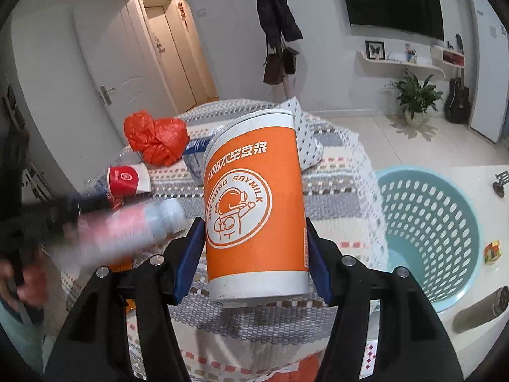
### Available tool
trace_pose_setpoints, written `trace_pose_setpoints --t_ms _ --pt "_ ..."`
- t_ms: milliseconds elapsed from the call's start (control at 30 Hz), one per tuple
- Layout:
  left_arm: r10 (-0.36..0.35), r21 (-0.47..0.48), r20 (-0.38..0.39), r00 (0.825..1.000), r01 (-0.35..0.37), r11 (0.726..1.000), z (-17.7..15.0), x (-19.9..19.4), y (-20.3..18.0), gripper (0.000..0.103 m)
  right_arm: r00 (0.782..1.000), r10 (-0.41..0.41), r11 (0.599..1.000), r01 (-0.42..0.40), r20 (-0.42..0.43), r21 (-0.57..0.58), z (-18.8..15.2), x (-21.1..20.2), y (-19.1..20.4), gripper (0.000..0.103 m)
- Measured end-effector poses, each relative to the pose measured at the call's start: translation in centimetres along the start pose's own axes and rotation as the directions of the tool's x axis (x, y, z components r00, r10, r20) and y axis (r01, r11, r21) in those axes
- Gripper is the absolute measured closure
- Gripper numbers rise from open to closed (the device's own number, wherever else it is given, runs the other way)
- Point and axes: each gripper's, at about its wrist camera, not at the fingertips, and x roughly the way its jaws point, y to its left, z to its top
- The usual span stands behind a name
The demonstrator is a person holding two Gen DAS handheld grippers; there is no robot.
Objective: Collect trash
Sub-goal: 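Carry the cup and bottle over the blue basket and open both tools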
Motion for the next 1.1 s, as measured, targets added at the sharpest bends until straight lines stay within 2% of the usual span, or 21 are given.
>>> trace_pose_setpoints --t_ms 33,100,167,267,300,467,600,667,733,833,1000,1100 --pt "-0.009 -0.016 -0.026 1.0 0.009 1.0 -1.2 0.5 0.2 0.068 1.0 0.004 1.0 -0.004 -0.005 0.002 -0.1 0.3 0.1 0.046" --pt "-0.048 -0.035 -0.018 0.999 0.048 0.998 -2.3 0.7 0.2 0.066 1.0 0.007 1.0 -0.007 -0.011 0.004 -0.3 0.6 0.2 0.046" --pt "-0.02 -0.016 -0.013 1.0 0.02 1.0 -2.4 0.5 -0.5 0.065 1.0 0.009 1.0 -0.009 -0.018 0.005 -0.4 0.8 0.5 0.046" --pt "-0.044 -0.014 -0.027 0.999 0.044 0.999 -2.4 0.6 -0.8 0.049 1.0 0.004 1.0 -0.004 -0.016 -0.005 -0.6 0.6 0.9 0.046" --pt "-0.041 -0.004 -0.04 0.998 0.041 0.999 -2.3 0.7 -0.9 0.046 1.0 0.003 1.0 -0.003 -0.013 -0.005 -0.6 0.5 0.9 0.046" --pt "0.042 0.029 -0.156 0.987 -0.038 0.999 -2.7 2.9 -1.8 0.048 1.0 0.013 1.0 -0.013 -0.021 0.023 -0.7 0.5 0.2 0.046" --pt "0.06 0.031 -0.171 0.983 -0.055 0.998 -2.2 3.5 -1.8 0.054 1.0 0.014 1.0 -0.014 -0.021 0.023 -0.8 0.4 -0.1 0.046" --pt "0.052 0.03 -0.143 0.988 -0.049 0.998 -1.8 3.1 -2.1 0.056 1.0 0.012 1.0 -0.011 -0.011 0.017 -0.7 0.1 -0.1 0.046" --pt "0.007 0.009 -0.089 0.996 -0.006 1.0 -1.2 2.2 -2.4 0.057 1.0 0.011 1.0 -0.011 0.011 0.01 -0.3 -0.5 -0.2 0.046" --pt "-0.021 -0.002 -0.022 1.0 0.021 1.0 0.3 1.1 -3.4 0.057 0.999 0.012 1.0 -0.012 0.047 0.011 0.4 -1.5 -0.6 0.046" --pt "-0.069 0.041 0.111 0.991 0.065 0.997 3.7 -0.4 -6.5 0.057 0.992 -0.023 1.0 0.021 0.127 0.017 2.4 -3.5 -2.2 0.046" --pt "-0.107 0.064 0.153 0.982 0.098 0.993 5.8 -0.6 -8.5 0.057 0.985 -0.048 0.999 0.044 0.166 0.028 3.5 -4.5 -3.5 0.046"
